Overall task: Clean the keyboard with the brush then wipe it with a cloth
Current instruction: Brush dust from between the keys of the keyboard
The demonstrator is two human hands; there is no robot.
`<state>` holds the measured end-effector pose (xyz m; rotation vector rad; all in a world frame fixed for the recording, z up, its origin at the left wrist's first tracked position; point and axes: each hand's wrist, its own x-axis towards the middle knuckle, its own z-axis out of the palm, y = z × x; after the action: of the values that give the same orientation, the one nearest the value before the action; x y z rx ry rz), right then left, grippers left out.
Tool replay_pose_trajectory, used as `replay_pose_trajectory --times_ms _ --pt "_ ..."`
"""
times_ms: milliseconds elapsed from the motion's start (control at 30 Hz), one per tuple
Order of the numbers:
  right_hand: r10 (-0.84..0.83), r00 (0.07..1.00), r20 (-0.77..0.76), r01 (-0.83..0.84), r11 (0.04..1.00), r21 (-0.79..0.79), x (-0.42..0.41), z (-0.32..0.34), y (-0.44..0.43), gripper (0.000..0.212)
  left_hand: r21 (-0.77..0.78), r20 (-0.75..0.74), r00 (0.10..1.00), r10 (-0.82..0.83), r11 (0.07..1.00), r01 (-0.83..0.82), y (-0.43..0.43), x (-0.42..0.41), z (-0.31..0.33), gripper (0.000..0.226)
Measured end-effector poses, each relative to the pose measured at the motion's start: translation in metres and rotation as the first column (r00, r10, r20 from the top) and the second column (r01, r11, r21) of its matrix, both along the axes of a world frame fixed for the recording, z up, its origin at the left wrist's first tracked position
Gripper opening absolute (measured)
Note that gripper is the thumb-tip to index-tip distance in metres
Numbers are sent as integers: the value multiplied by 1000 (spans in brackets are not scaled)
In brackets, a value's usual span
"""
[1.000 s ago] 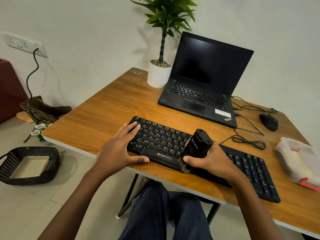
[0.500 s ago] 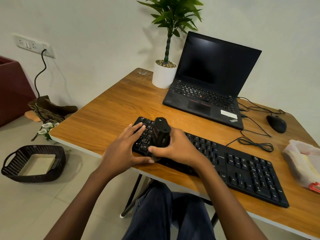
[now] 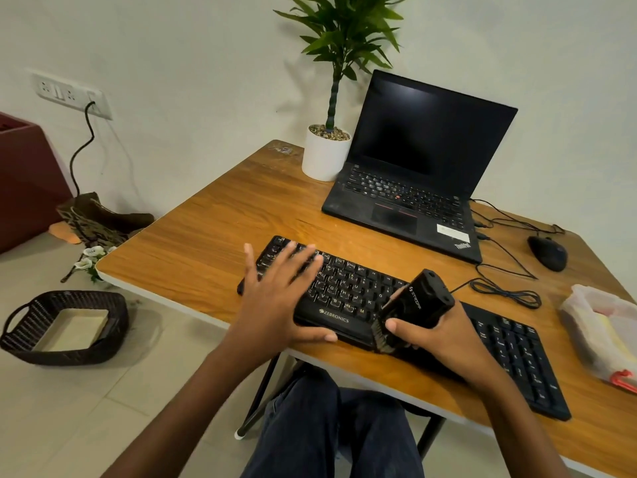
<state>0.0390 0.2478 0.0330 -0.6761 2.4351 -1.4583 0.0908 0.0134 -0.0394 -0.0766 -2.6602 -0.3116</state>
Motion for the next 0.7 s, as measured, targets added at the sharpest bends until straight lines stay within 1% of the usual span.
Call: replay_pose_trajectory --times_ms 100,167,200,267,333,400,433,467,500,567,600,633,667,700 --pt "75 997 28 -75 997 -3 -6 4 -9 26 -40 -73 996 -50 998 47 17 -5 -6 90" --pt "130 990 51 -131 991 16 -13 7 -13 23 2 -167 984 -61 998 63 22 -3 -11 77" --pt "134 990 49 -135 990 30 -18 8 -15 22 34 -234 968 -87 995 98 24 -1 -14 66" --pt "94 995 23 -95 994 57 -32 9 -21 22 68 -363 917 -165 977 203 32 6 -22 42" --pt "5 1000 -27 -3 998 64 -42 7 -28 20 69 -435 879 -193 967 247 40 12 -31 25" --pt "-67 994 -83 71 996 55 -44 5 -34 20 84 -464 871 -163 970 226 45 15 -38 22" --pt "-69 993 -92 74 996 50 -41 5 -34 21 89 -471 870 -145 974 211 46 15 -39 23" --pt "-37 996 -81 42 998 55 -37 5 -33 23 90 -475 870 -131 976 196 47 15 -39 25" --pt "33 998 -44 -30 997 72 -31 6 -31 27 94 -472 874 -117 979 182 47 14 -38 27" --pt "211 973 89 -218 973 79 -23 11 -28 32 102 -452 886 -102 981 165 47 13 -36 31" --pt "278 951 136 -289 955 70 -22 13 -27 32 103 -439 893 -102 981 163 48 13 -36 33" --pt "303 942 141 -316 946 75 -24 14 -28 32 103 -428 898 -106 981 165 48 14 -35 35" --pt "275 955 114 -286 954 94 -29 14 -31 32 104 -418 902 -109 980 167 48 14 -35 36" --pt "209 975 77 -216 970 109 -34 13 -34 29 109 -409 906 -110 980 169 48 15 -34 36"
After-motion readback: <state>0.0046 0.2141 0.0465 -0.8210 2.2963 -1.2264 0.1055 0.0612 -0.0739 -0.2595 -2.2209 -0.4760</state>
